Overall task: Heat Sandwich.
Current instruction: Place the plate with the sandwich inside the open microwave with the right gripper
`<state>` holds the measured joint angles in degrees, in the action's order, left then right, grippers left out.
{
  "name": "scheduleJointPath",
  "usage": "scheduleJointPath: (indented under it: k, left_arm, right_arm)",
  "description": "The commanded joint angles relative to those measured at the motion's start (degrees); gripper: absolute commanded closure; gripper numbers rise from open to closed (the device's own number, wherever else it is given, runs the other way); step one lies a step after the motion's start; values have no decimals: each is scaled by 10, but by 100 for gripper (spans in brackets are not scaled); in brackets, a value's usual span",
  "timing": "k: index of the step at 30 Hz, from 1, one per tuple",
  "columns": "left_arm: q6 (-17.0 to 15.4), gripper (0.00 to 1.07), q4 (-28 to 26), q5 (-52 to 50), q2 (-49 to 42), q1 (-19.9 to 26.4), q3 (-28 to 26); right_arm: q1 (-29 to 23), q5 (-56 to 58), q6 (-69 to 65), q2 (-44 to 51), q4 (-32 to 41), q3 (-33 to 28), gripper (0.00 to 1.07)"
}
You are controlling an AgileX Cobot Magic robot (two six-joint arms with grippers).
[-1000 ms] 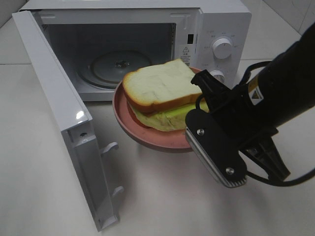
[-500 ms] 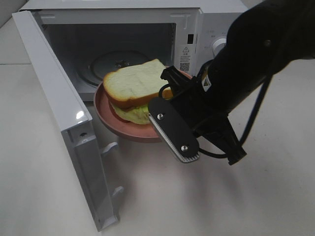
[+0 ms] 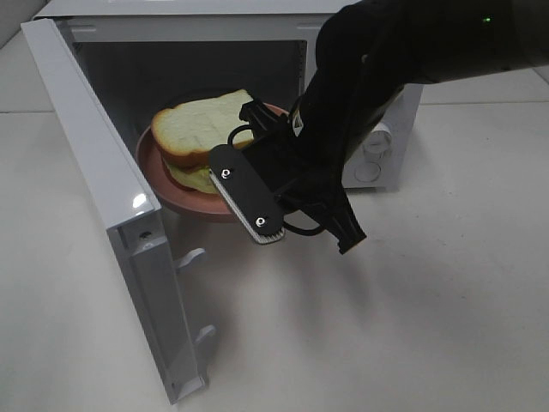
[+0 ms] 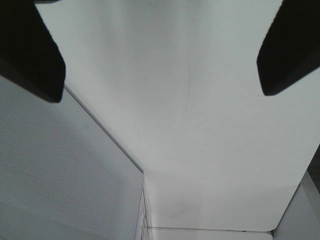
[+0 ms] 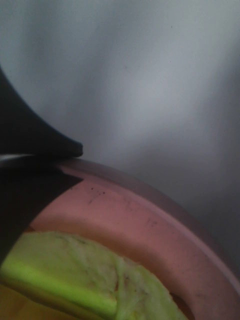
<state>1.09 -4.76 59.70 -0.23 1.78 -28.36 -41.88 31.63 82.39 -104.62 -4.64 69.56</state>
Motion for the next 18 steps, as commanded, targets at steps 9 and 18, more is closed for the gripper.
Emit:
scheduleJointPath:
  k: [9, 18]
  left_arm:
    - [1, 5, -3, -3, -13, 2, 1]
    - [1, 5, -3, -3, -13, 2, 1]
  right_arm:
    - [-1, 37, -17, -74, -17, 119, 107]
    - [-1, 80, -85, -140, -42, 223, 107]
